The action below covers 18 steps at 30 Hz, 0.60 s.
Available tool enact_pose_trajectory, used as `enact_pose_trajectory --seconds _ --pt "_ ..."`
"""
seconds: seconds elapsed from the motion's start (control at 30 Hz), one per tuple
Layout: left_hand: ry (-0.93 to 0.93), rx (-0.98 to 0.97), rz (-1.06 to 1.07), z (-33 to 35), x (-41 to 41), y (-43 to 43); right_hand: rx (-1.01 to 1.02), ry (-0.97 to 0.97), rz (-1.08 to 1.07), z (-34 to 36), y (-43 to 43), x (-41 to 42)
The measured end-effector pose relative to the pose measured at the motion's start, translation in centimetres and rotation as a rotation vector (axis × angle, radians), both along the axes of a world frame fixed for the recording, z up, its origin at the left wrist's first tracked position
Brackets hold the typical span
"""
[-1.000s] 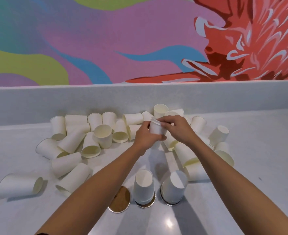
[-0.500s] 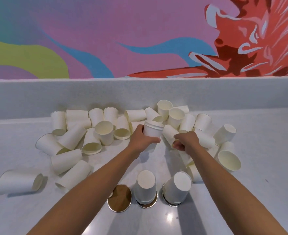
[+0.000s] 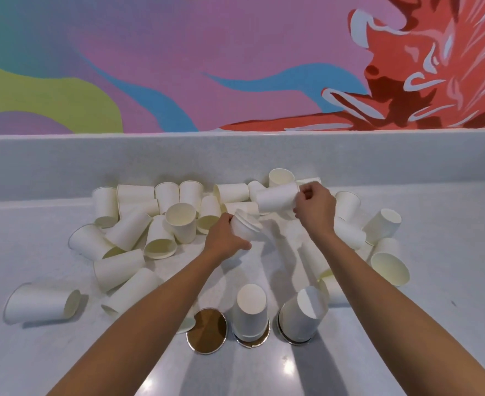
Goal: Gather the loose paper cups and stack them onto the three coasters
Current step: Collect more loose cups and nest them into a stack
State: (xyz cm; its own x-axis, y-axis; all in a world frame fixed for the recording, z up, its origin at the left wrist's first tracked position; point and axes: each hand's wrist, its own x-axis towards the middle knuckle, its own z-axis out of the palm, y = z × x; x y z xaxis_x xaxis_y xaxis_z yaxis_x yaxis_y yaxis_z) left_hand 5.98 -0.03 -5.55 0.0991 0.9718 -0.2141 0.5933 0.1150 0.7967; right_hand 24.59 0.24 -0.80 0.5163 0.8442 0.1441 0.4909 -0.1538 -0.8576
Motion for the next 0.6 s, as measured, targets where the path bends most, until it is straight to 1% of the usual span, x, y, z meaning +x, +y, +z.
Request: enact_pose_trajectory --seconds 0.1,0.17,0.3,0.37,0.4,0.47,0.53,0.6 --pt "-0.041 -0.004 -0.008 0.2 0.5 0.0 0.156 -0.322 0.203 0.8 -0.7 -1.0" --pt "-0.087 0.003 -0.024 0.6 1.2 0.0 0.214 -0.461 0.330 0.6 -1.0 -1.6" --pt "-0.197 -0.004 0.002 1.3 2.4 0.0 0.132 -0.509 0.606 -0.1 -1.2 -1.8" --pt "-0.233 0.001 0.026 1.4 2.5 0.2 0.123 -0.521 0.685 -0.1 -1.0 -1.3" --pt "-0.234 0.005 0.031 1.4 2.4 0.3 0.130 -0.498 0.672 0.0 -0.8 -0.9" --pt "-0.220 0.007 0.035 1.3 2.1 0.5 0.114 -0.459 0.547 -0.2 0.2 0.3" --pt "-0.200 -0.002 0.025 1.1 1.8 0.7 0.016 -0.565 0.372 -0.6 1.6 1.7" --pt "-0.183 -0.020 0.017 0.8 1.7 1.0 -0.171 -0.693 0.270 -1.4 2.9 2.8"
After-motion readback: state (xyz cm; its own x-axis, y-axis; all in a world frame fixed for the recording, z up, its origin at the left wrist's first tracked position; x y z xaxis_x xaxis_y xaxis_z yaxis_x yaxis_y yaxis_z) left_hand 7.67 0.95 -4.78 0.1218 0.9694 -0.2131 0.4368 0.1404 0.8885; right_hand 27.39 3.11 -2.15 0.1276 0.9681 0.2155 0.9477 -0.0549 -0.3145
